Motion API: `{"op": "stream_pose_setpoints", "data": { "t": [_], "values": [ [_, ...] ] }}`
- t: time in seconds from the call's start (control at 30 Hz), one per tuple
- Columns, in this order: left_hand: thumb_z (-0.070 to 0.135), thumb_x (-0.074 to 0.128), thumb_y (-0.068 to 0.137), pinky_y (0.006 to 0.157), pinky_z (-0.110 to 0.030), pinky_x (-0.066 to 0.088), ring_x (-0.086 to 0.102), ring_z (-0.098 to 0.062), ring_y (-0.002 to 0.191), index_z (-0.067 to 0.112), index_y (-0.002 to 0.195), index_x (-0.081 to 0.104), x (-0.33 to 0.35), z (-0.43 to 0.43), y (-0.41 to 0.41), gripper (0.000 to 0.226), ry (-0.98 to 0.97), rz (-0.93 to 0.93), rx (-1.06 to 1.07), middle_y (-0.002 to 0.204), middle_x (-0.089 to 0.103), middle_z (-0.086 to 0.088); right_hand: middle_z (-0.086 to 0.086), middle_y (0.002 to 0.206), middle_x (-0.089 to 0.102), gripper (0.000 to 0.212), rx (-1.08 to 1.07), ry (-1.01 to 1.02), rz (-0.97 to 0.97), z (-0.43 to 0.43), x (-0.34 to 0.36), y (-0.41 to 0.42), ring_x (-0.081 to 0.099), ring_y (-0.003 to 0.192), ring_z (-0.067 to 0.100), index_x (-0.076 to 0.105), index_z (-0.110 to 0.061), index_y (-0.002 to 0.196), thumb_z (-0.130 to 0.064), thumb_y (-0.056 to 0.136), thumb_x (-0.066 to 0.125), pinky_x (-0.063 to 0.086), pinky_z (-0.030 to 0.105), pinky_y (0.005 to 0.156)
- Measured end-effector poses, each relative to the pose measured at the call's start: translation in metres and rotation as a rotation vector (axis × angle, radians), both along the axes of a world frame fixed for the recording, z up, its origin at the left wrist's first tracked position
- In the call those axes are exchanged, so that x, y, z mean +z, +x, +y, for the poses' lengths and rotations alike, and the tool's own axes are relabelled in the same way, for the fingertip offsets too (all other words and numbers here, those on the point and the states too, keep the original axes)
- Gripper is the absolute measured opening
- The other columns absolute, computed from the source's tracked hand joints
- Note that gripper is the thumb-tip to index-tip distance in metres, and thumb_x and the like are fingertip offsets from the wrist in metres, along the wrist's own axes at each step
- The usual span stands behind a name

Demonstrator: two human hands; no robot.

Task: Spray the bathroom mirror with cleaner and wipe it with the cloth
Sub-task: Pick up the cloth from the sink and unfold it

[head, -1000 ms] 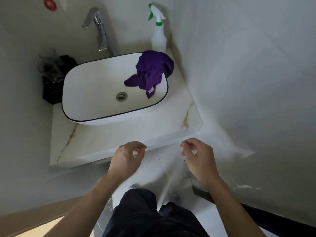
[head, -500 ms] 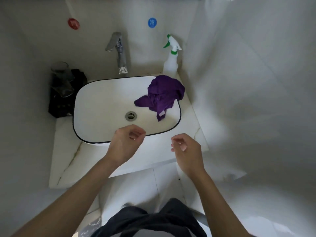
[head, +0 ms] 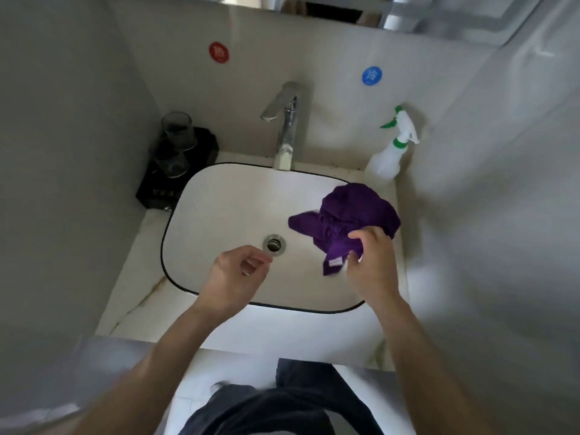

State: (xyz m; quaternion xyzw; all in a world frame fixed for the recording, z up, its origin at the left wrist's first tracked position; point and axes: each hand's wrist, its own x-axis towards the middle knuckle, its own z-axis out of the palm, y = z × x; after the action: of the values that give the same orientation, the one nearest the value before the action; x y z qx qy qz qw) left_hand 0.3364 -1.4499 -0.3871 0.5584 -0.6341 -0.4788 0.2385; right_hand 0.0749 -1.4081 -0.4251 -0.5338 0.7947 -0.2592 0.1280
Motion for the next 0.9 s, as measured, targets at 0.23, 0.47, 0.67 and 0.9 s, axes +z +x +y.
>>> {"op": "stream_pose_setpoints", "data": {
  "t": [0.23, 0.47, 0.67, 0.9],
  "values": [
    [0.011, 0.068, 0.093, 0.079, -0.022, 0.055, 0.071, -0.012, 0.083, 0.031, 0.087, 0.072, -0.015, -0.005, -0.025, 0.021, 0.128, -0.088, 0.057, 0.085, 0.074, 0.007, 0.006, 0.141, 0.057, 0.036, 0.209, 0.244, 0.332, -0.045, -0.037, -0.059, 0.047, 0.127, 0.039, 0.074, -0.016, 0.101, -0.003, 0.068, 0.08, 0.032, 0.062, 0.114],
    [0.018, 0.064, 0.091, 0.086, -0.033, 0.057, 0.072, -0.016, 0.088, 0.032, 0.088, 0.073, -0.011, 0.001, -0.057, 0.017, 0.217, -0.059, 0.002, 0.089, 0.075, 0.003, -0.008, 0.089, 0.069, 0.016, 0.058, -0.101, -0.083, -0.041, 0.0, -0.067, 0.051, 0.08, 0.004, 0.069, -0.014, 0.099, -0.003, 0.09, 0.061, 0.049, 0.052, 0.094],
    [0.011, 0.063, 0.093, 0.086, -0.027, 0.055, 0.071, -0.018, 0.091, 0.027, 0.092, 0.073, 0.002, -0.006, -0.064, 0.02, 0.167, -0.011, -0.093, 0.096, 0.073, -0.003, -0.013, 0.08, 0.069, 0.019, -0.129, -0.307, -0.419, -0.031, 0.065, -0.053, 0.067, 0.075, 0.008, 0.066, -0.026, 0.089, -0.009, 0.095, 0.062, 0.058, 0.037, 0.077],
    [0.011, 0.061, 0.091, 0.088, -0.024, 0.054, 0.07, -0.014, 0.092, 0.023, 0.096, 0.071, 0.024, 0.006, -0.067, 0.017, 0.126, 0.02, -0.23, 0.103, 0.07, -0.003, -0.009, 0.072, 0.071, 0.016, -0.137, -0.416, -0.777, -0.024, 0.169, -0.01, 0.065, 0.072, 0.013, 0.073, -0.03, 0.078, -0.02, 0.09, 0.071, 0.055, 0.036, 0.073]
  ]
}}
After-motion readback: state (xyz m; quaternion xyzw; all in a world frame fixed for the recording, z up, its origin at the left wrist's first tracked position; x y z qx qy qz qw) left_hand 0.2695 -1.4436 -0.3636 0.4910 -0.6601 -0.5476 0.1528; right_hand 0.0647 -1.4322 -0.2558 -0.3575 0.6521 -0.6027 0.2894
